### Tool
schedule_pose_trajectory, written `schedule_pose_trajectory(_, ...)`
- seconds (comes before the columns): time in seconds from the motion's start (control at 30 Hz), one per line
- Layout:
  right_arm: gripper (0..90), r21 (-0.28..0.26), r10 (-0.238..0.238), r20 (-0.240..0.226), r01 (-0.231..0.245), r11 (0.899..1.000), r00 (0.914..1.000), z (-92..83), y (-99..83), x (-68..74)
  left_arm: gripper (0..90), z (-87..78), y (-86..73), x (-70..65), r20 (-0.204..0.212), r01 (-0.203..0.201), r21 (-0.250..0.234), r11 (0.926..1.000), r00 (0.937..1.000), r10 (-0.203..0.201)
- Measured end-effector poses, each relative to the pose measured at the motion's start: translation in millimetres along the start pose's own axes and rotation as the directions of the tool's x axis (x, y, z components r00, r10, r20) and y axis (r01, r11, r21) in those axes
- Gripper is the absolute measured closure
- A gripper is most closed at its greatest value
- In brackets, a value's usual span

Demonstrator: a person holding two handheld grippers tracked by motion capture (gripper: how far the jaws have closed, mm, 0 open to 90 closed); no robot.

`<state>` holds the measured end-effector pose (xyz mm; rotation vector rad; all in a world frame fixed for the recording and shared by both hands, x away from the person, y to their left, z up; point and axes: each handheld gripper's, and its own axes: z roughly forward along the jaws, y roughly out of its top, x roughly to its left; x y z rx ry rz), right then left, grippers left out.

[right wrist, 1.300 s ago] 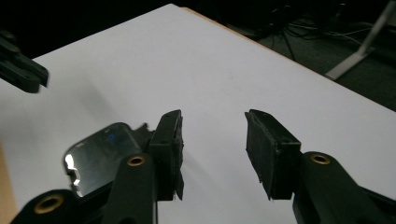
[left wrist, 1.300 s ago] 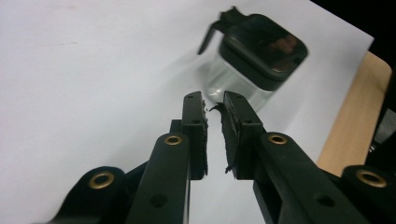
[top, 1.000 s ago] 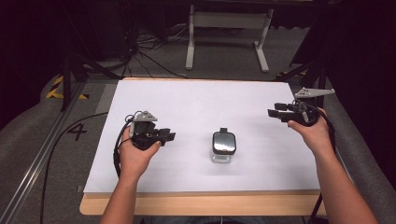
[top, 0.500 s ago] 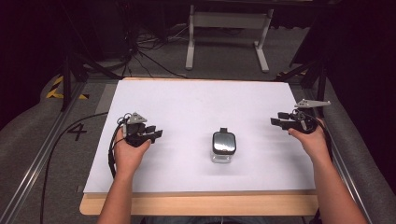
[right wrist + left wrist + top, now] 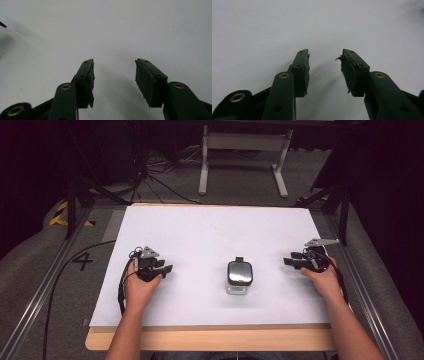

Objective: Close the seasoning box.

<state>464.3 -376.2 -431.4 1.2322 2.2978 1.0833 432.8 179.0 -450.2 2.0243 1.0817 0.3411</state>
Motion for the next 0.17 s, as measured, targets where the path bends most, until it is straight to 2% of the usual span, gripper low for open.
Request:
schedule_pose_trajectory(0.1, 47.7, 0.003, 0.000, 0.002, 0.000, 1.000, 1.0000, 1.8, -0.5, 2.0, 56.9, -1.9, 1.3, 0.0, 0.001, -0.009, -0.015, 0.9998, 1.0000, 0.009)
schedule_pose_trajectory(0.17, 45.1, -0.003, 0.007, 0.004, -0.007, 1.000, 1.0000, 3.3, -0.5, 3.3, 55.5, -2.6, 1.6, -1.0, 0.005, 0.002, -0.018, 0.9998, 1.0000, -0.002)
